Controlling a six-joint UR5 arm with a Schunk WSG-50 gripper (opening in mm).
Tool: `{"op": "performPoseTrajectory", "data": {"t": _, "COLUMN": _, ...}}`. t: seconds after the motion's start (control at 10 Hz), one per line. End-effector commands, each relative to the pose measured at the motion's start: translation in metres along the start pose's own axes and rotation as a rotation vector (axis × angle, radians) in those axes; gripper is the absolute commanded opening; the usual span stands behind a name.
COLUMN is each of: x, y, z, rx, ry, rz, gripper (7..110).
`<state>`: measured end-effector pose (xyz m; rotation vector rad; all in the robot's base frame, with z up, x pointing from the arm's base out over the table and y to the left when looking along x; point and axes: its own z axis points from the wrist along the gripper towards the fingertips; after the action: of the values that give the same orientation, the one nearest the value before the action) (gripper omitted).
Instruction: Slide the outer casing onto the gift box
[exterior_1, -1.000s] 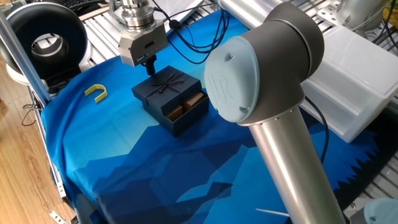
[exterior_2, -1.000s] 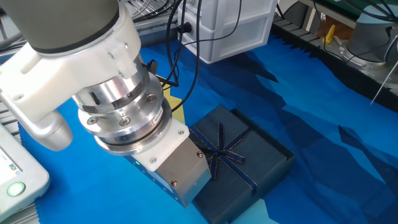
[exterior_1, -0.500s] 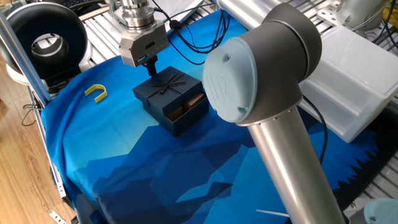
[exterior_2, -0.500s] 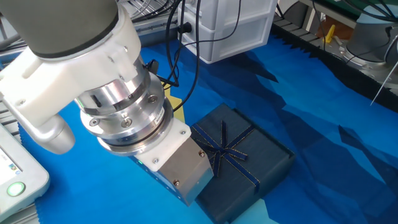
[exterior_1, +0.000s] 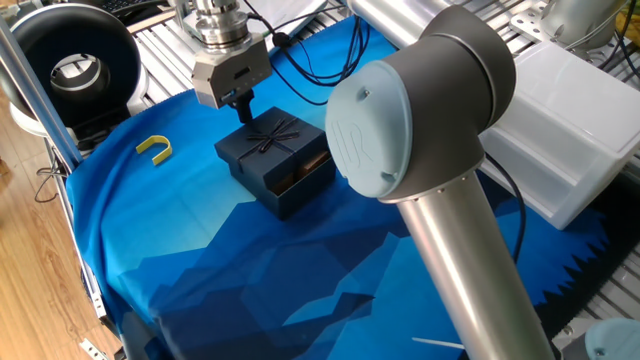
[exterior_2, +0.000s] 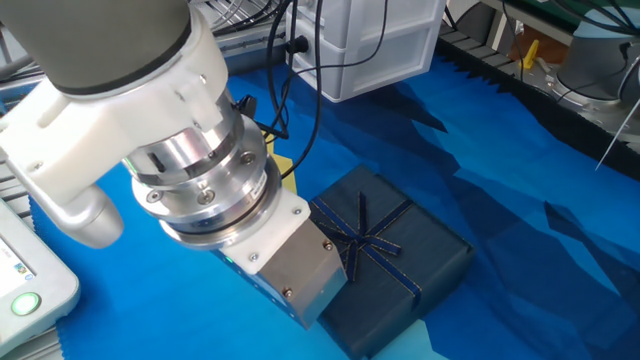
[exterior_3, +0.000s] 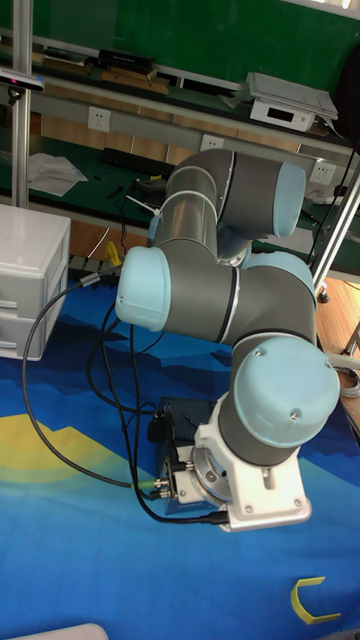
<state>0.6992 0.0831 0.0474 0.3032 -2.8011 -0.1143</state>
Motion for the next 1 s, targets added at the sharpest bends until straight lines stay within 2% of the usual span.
{"op": "performPoseTrajectory", "data": {"t": 0.0, "x": 0.0058, "y": 0.0030, "z": -0.0043, "rx": -0.015, "ry": 0.013, "rz": -0.001, "gripper": 7}}
{"op": "performPoseTrajectory", "data": {"t": 0.4, "x": 0.0117, "y": 0.0003, "z": -0.0036, "rx": -0.010, "ry": 0.033, "rz": 0.000, "gripper": 7}}
{"op": "performPoseTrajectory", "data": {"t": 0.9, "x": 0.0109, "y": 0.0003, "z": -0.0017, "rx": -0.013, "ry": 0.034, "rz": 0.003, "gripper": 7}}
